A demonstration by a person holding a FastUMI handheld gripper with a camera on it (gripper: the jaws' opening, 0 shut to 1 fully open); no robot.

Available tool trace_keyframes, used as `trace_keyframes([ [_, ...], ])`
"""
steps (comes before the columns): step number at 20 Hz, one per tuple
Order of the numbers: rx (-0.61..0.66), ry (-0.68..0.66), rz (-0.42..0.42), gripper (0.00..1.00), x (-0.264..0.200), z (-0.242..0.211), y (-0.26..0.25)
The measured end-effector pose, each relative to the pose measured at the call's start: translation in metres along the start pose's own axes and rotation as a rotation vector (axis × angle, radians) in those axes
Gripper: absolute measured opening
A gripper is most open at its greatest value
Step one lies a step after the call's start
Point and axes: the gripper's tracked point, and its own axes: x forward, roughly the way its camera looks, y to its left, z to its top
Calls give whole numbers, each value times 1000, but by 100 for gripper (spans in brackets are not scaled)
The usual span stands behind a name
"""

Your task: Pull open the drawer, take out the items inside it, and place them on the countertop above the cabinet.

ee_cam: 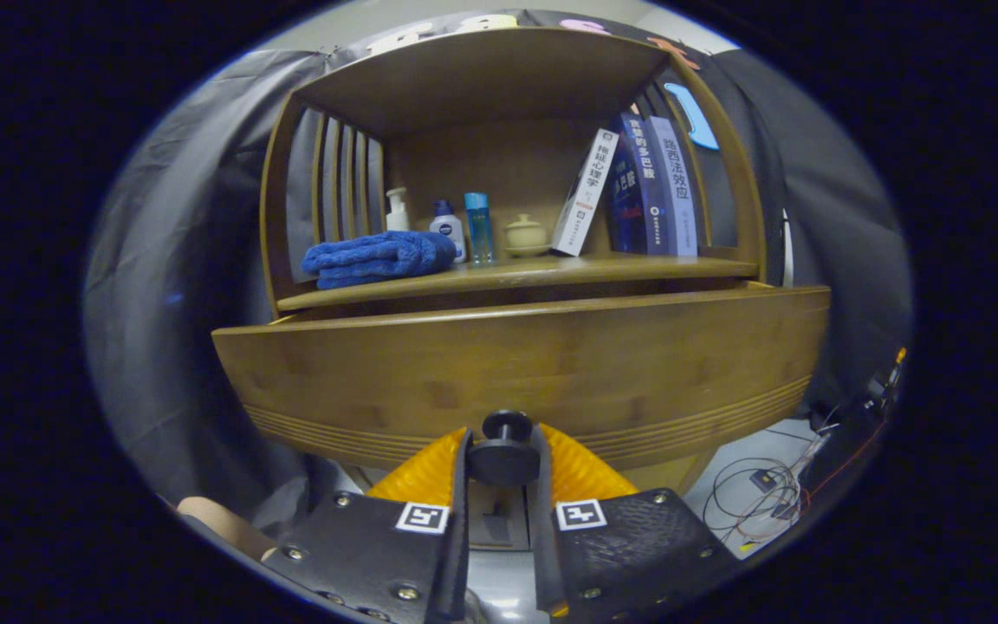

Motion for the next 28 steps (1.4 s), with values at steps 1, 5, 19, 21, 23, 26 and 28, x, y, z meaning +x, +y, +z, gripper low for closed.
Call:
trace_keyframes([
  [1,-3,1,-2,31,-9,-2,0],
  [5,-1,11,1,30,-38,-11,0],
  [19,-10,62,22,31,-84,-37,8],
  [21,5,85,37,35,-83,-39,10],
  [23,13,97,50,43,-93,-39,10],
  [26,-24,60,21,45,-115,-23,6],
  [28,-39,-6,14,45,-125,12,6],
])
